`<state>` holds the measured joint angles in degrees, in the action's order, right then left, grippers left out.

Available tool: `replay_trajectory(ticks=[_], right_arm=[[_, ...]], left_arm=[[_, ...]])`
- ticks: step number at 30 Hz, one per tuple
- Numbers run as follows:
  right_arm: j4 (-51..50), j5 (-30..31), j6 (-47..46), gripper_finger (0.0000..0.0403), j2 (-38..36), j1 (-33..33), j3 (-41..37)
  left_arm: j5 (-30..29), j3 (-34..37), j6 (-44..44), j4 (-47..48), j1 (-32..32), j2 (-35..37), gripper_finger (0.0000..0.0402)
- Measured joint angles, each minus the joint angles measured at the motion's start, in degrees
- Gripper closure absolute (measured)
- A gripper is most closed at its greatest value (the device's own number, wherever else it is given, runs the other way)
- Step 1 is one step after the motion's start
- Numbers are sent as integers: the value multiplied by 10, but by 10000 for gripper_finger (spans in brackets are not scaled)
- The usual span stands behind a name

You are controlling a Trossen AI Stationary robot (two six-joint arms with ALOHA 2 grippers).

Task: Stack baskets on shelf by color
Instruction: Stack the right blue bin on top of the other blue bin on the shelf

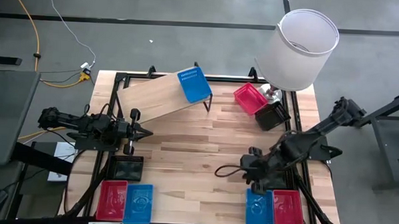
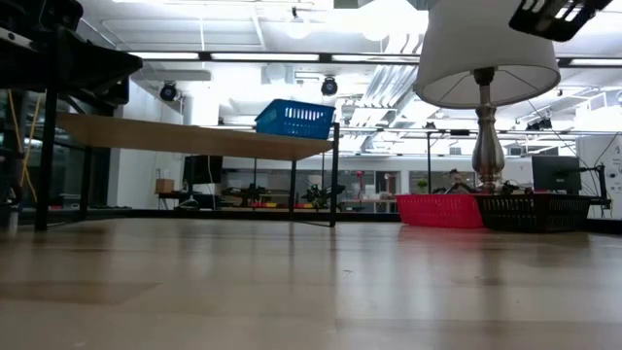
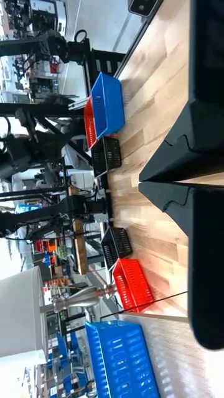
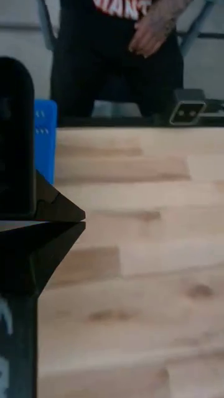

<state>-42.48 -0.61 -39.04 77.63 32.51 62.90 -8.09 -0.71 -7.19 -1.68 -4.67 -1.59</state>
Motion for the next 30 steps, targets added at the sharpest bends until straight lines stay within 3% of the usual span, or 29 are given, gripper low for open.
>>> replay_trajectory(ticks=[4, 10, 16, 24, 30], right_arm=[[-2, -40, -31, 387, 32, 16, 3], [-20, -45, -117, 309, 57, 77, 4], [25, -39, -280, 253, 60, 149, 4], [154, 47, -447, 256, 87, 237, 4], [224, 32, -465, 268, 140, 247, 4]], left_arm=[[0, 0, 0, 0, 0, 0, 398], [0, 0, 0, 0, 0, 0, 398], [0, 0, 0, 0, 0, 0, 398], [0, 0, 0, 0, 0, 0, 398], [0, 0, 0, 0, 0, 0, 398]])
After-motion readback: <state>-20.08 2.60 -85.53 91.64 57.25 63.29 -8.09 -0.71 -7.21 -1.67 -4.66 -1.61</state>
